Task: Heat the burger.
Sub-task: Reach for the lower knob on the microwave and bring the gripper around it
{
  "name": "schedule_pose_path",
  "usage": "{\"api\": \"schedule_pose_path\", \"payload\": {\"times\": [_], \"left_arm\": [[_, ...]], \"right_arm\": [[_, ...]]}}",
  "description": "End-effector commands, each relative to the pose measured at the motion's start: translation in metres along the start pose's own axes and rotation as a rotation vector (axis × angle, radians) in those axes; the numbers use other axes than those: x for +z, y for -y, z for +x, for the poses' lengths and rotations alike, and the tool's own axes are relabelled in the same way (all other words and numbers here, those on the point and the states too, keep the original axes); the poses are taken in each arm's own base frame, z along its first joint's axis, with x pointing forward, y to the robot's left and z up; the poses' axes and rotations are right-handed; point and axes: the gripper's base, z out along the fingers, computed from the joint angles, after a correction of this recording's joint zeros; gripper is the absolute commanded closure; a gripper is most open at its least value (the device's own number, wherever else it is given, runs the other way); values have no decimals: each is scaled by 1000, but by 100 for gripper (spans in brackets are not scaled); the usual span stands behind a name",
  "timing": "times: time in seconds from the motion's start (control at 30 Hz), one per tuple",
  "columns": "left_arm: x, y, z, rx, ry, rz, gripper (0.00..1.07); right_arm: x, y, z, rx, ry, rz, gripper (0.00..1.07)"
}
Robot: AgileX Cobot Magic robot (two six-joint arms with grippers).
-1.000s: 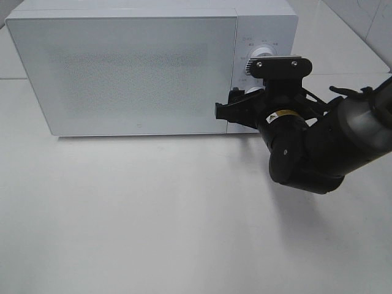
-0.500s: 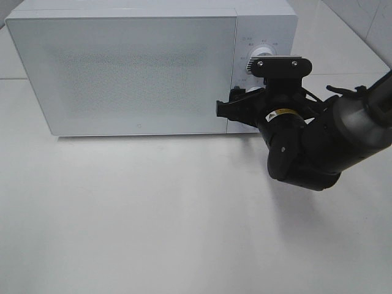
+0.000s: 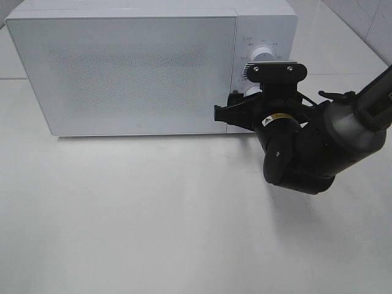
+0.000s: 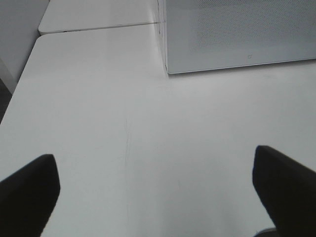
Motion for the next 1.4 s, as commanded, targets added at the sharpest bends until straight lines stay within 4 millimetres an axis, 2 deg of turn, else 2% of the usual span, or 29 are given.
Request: {"api": "schedule_pose_path", "payload": {"times": [0.03,0.2,0.27,0.3,0.33,0.37,0.4,0.43,0.47,0.57,0.8,0.97,1.13,1.23,1.3,1.33,1.4], "left_arm": [[-2,0,2,-3,18,-6,6],[-2,0,2,-3,18,-6,6],[-2,0,2,-3,18,-6,6],[-2,0,2,-3,18,-6,6],[-2,0,2,-3,18,-6,6],[-2,0,2,-3,18,-6,6],[-2,0,2,-3,18,-6,6],[-2,0,2,-3,18,-6,6],[-2,0,2,-3,18,-6,6],[-2,0,2,-3,18,-6,6],[-2,0,2,-3,18,-6,6],[-2,0,2,-3,18,-6,6],[-2,0,2,-3,18,-6,6],[-2,0,2,-3,18,-6,6],[-2,0,2,-3,18,-6,6],[-2,0,2,-3,18,-6,6],[-2,0,2,-3,18,-6,6]], "right_arm": [[2,-2,-12,15,79,5,35],[2,-1,-14,17,100,9,43],[2,-1,-14,16,109,9,64],[2,-1,-14,16,109,9,64],[2,-1,-14,16,106,9,71],[2,-1,-14,16,106,9,71],[2,-2,-14,14,102,3,85],[2,-2,-14,14,102,3,85],[2,-2,-14,15,102,0,97],[2,-2,-14,34,101,-1,105],[2,-2,-14,82,100,-4,105],[2,-3,-13,193,92,-15,105],[2,-8,-11,406,57,-75,105],[2,-9,-10,442,47,-85,104],[2,-10,-5,601,-19,-92,104],[2,-10,-5,601,-19,-92,104],[2,-12,-3,720,-51,-100,104]]}}
